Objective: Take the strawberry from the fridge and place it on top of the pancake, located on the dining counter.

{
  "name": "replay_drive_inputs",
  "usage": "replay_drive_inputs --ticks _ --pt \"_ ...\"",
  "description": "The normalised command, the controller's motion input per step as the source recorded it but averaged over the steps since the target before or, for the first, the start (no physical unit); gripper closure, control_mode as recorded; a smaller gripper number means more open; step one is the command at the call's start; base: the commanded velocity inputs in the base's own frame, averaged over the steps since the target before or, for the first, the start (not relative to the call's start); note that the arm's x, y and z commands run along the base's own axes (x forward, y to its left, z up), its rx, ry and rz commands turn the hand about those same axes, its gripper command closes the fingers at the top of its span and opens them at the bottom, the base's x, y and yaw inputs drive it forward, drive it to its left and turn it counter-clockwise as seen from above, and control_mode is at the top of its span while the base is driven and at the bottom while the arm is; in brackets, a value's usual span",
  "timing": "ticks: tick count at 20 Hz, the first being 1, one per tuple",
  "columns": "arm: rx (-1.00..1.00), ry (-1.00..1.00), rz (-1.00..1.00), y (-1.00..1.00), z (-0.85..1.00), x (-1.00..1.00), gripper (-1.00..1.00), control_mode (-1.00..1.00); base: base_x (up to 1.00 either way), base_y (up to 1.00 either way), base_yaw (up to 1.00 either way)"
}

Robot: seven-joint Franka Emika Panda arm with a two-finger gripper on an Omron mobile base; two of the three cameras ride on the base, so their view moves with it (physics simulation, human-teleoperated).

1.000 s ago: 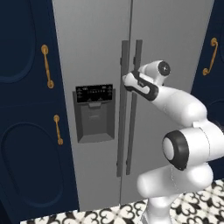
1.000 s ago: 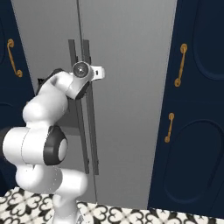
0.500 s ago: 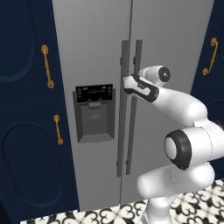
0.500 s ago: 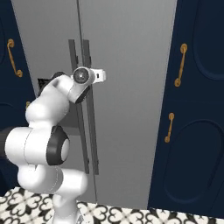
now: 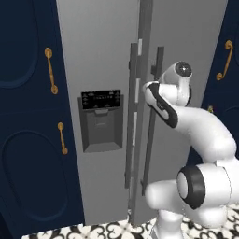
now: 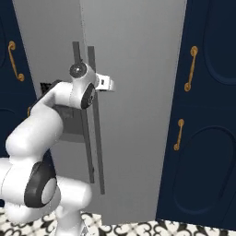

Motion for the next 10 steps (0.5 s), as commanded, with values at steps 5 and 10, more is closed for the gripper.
replay_drive_inputs --ticks 5,10 --pt "0.17 0.08 0.02 -0.94 0.00 -1.00 1.00 -1.00 0.00 0.00 0.00" --pt "0.33 -0.05 0.20 -1.00 0.00 -0.98 1.00 -1.00 0.00 0.00 0.00"
